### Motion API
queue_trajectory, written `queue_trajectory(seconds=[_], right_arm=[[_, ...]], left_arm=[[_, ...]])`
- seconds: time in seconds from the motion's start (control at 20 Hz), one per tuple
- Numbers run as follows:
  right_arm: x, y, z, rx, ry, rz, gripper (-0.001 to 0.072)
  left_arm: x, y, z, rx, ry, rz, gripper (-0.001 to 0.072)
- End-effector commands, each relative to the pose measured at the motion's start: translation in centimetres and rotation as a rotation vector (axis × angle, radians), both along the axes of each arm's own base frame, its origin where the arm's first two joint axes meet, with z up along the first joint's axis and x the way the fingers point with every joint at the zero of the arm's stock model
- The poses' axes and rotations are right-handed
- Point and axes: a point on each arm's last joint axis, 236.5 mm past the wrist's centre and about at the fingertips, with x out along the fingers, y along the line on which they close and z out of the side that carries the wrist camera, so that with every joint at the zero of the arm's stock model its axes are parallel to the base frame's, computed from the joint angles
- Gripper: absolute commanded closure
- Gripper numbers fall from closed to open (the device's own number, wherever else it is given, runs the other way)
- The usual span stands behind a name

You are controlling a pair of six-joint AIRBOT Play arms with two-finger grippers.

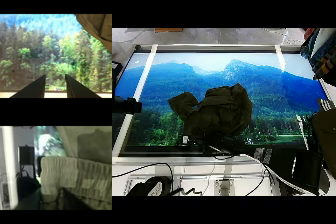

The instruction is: Fold the clothes and pants, and hang the long-sleeved shirts on hangers.

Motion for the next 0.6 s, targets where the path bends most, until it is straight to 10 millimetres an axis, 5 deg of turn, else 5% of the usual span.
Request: queue_trajectory(seconds=[0.0, 0.2, 0.3, 0.45, 0.55], right_arm=[[1.2, -0.2, 0.6, -0.009, -0.027, -0.012, 0.0678], [2.9, 1.2, 4.3, 0.023, -0.084, -0.009, 0.0677], [4.7, 0.3, 7.1, 0.026, -0.09, -0.066, 0.0678], [9.7, -3.7, 12.2, 0.105, -0.069, -0.32, 0.0679], [13.4, -8.2, 16.1, 0.172, -0.081, -0.486, 0.0679]], left_arm=[[0.1, -0.3, -0.3, -0.013, 0.008, -0.005, 0.041], [0.1, -0.3, -0.3, -0.013, 0.008, -0.005, 0.041], [0.1, -0.3, -0.3, -0.014, 0.008, -0.005, 0.041], [0.5, -0.3, -0.1, -0.012, -0.012, -0.008, 0.0411], [1.4, -1.0, 0.4, -0.028, -0.051, -0.034, 0.0412]])
